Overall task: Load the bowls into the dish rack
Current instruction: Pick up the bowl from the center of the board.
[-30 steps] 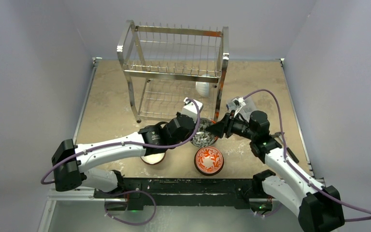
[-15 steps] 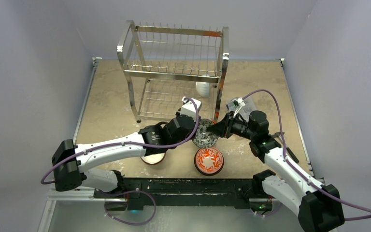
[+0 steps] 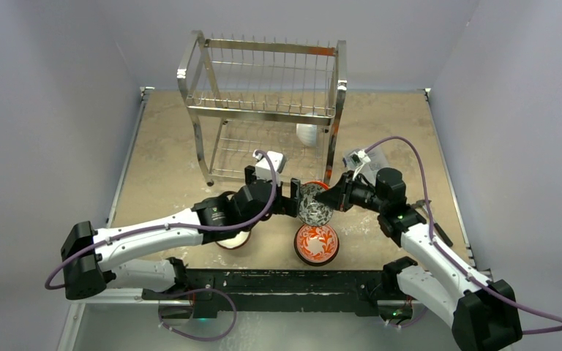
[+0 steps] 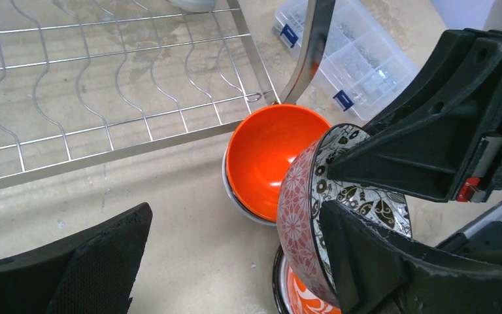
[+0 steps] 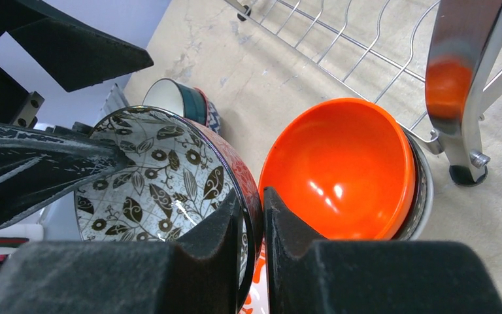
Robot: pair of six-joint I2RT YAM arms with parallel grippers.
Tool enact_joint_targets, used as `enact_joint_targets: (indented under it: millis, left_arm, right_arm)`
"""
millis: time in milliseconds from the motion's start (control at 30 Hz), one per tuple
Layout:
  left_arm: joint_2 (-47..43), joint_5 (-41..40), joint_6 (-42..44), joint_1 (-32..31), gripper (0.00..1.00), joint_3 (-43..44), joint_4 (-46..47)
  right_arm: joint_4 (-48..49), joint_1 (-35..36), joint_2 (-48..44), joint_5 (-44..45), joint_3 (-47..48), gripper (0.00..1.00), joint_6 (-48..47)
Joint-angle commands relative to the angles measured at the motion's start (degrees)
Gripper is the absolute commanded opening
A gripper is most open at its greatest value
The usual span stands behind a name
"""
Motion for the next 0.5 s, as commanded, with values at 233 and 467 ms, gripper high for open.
enact_joint_targets:
  millis: [233, 467]
  left_arm:
    - [-2.9, 23.4, -9.3, 10.9, 0.99, -3.5, 6.0]
    - [1.7, 37.5, -6.2, 13.1, 0.99, -6.3, 18.7]
  right_arm:
    - [2.6, 0.0, -1.7, 1.8, 2.9, 0.0, -1.1]
    - [3.0, 0.0, -2.8, 5.2, -1.3, 0.0, -0.3]
